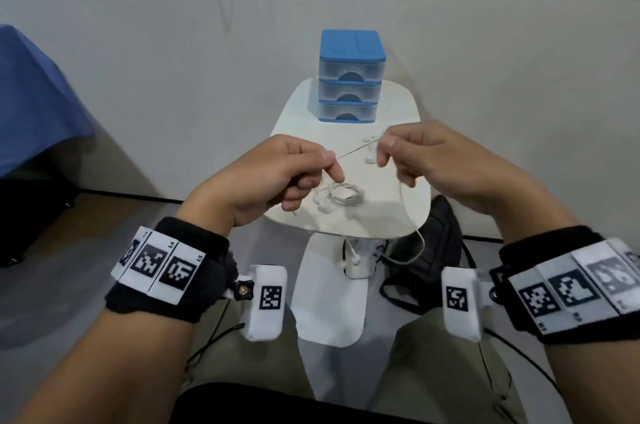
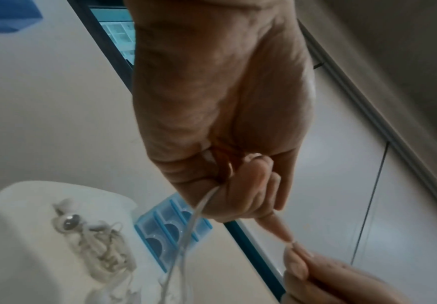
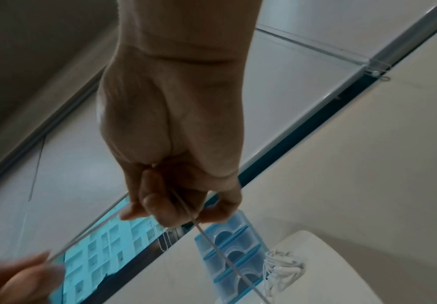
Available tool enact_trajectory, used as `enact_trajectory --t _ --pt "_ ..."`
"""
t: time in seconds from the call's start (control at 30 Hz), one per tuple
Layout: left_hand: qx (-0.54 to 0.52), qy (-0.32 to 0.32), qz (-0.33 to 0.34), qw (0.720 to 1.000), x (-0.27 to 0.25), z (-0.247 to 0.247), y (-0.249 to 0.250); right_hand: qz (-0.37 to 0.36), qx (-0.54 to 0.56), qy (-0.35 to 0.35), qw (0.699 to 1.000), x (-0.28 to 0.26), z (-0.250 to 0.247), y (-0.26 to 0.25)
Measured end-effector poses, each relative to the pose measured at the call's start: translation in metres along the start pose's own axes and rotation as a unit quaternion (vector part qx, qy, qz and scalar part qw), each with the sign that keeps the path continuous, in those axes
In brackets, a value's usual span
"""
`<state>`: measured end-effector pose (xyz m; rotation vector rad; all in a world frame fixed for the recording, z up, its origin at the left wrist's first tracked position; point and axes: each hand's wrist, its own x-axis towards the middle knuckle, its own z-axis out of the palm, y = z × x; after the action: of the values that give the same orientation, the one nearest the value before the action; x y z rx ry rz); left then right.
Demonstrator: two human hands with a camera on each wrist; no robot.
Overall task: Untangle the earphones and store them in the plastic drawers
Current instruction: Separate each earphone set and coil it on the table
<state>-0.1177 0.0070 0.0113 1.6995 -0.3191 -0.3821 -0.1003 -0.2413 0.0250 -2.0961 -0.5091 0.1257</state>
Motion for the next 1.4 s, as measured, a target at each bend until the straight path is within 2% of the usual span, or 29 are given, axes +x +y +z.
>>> enact_trajectory --t 0.1,0.2,0.27,0.33,0.47,0.6,0.67,0.8,0.9,0.97,1.03,1.1,1.2,1.27,1.4 --pt "-0.03 -0.014 0.003 0.999 -0.001 -0.001 -0.008 0.013 0.001 0.093 0.996 0.002 -0.01 0.011" --pt "-0.099 -0.016 0.041 0.994 0.0 0.0 -0.01 0.055 -0.034 0.104 0.992 0.001 -0.004 0.024" --pt "-0.159 0.007 0.076 0.984 0.003 0.001 -0.007 0.075 -0.082 0.069 0.991 -0.001 0.005 0.033" --pt "-0.183 0.052 0.098 0.977 0.008 0.001 -0.003 0.079 -0.107 0.002 0.991 -0.003 0.018 0.034" --pt "-0.184 0.141 0.103 0.967 0.021 0.005 -0.002 0.038 -0.111 -0.13 0.984 -0.006 0.044 0.013" --pt "-0.252 0.172 0.098 0.947 0.029 0.014 -0.005 -0.005 -0.108 -0.196 0.975 -0.006 0.05 -0.015" --pt "-0.231 0.183 0.106 0.95 0.032 0.016 -0.008 -0.019 -0.091 -0.2 0.975 -0.007 0.043 -0.028" --pt "-0.11 0.165 0.105 0.974 0.031 0.022 -0.011 -0.021 -0.067 -0.177 0.982 -0.006 0.016 -0.041" --pt "-0.037 0.117 0.089 0.988 0.029 0.029 -0.01 -0.035 -0.101 -0.169 0.98 -0.006 0.002 -0.047" --pt "-0.012 0.072 0.09 0.993 0.027 0.032 -0.01 -0.045 -0.1 -0.124 0.986 -0.004 -0.008 -0.045" --pt "-0.025 0.037 0.083 0.996 0.024 0.031 -0.01 -0.048 -0.077 -0.029 0.995 0.002 -0.017 -0.034" --pt "-0.093 0.009 0.082 0.992 0.021 0.03 -0.007 -0.03 -0.034 0.058 0.997 0.009 -0.019 -0.018" --pt "-0.216 0.018 0.088 0.972 0.022 0.025 0.002 0.013 -0.002 0.098 0.995 0.019 -0.001 0.004" --pt "-0.257 0.066 0.108 0.958 0.026 0.023 0.008 0.049 -0.015 0.055 0.997 0.022 0.017 0.013" --pt "-0.225 0.141 0.13 0.955 0.037 0.024 0.006 0.065 -0.071 -0.122 0.988 0.015 0.039 0.008"
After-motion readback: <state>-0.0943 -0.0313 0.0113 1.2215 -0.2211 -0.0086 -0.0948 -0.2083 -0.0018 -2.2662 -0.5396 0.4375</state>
